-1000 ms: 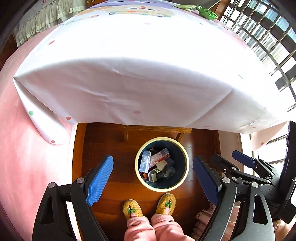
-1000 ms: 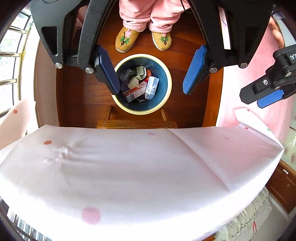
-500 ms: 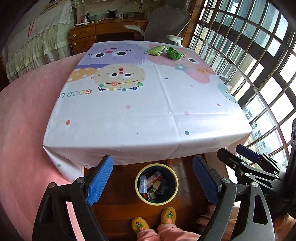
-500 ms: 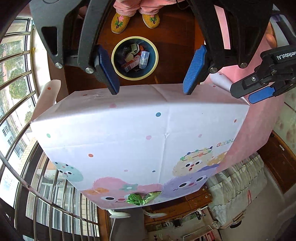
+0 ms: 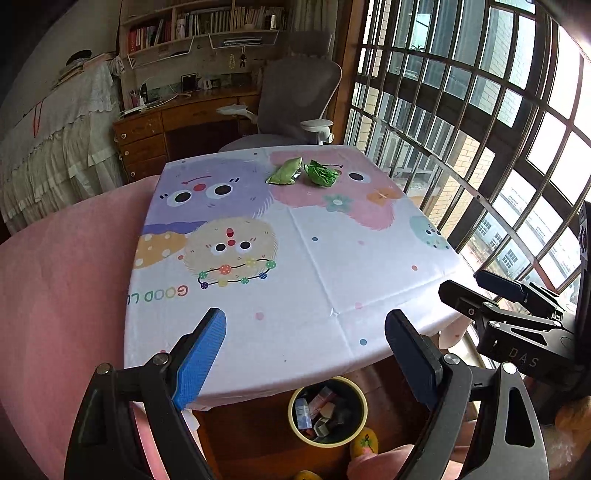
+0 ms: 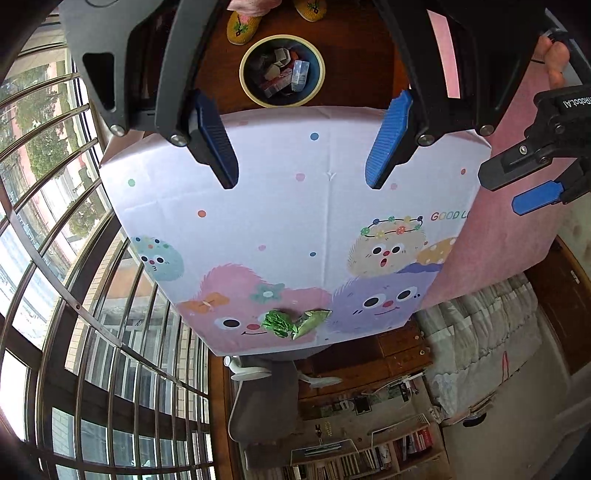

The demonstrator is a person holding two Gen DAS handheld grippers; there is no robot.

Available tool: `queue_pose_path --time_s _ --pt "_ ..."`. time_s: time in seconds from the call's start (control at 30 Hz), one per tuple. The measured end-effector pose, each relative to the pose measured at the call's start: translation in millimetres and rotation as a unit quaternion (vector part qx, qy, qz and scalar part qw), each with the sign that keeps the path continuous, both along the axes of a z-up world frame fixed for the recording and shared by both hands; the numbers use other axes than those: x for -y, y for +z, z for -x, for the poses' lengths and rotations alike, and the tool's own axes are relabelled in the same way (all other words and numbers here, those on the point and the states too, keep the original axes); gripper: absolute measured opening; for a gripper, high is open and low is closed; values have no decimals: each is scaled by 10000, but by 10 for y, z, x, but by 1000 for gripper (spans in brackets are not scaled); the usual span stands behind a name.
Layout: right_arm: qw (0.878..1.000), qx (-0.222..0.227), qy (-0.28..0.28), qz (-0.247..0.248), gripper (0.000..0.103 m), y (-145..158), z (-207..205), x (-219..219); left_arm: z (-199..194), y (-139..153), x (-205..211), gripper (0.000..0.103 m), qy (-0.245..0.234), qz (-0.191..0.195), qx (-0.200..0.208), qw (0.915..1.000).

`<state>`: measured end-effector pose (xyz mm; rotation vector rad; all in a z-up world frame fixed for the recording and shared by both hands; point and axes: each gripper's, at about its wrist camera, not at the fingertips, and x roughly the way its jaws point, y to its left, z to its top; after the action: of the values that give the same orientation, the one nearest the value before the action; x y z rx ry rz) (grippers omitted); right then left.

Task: Collect trash
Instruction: 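Move both tools to the green wrappers and grasp the crumpled green paper with the right gripper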

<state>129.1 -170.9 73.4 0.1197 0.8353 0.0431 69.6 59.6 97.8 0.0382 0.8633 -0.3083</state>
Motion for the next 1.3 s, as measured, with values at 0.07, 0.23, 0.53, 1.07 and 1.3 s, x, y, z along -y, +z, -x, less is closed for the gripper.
queue_pose_path --time_s 0.07,0.23,0.53,1.07,1.3 --pt "9999 79 46 80 69 99 -161 21 -165 76 10 89 36 22 9 10000" --pt "9996 114 229 140 69 207 -759 73 -707 158 30 89 349 -40 -63 9994" --pt "9969 -416 645 -149 54 -292 -2443 482 -2236 -89 284 87 787 -48 -498 9956" --pt "9725 -1514 1749 -273 54 -1735 -5252 692 -4839 -1323 1032 81 1073 -676 -1365 9825" --pt "9629 -1464 2234 -374 38 -2042 -5438 632 -5263 -1595 1232 81 918 -785 -1507 9812"
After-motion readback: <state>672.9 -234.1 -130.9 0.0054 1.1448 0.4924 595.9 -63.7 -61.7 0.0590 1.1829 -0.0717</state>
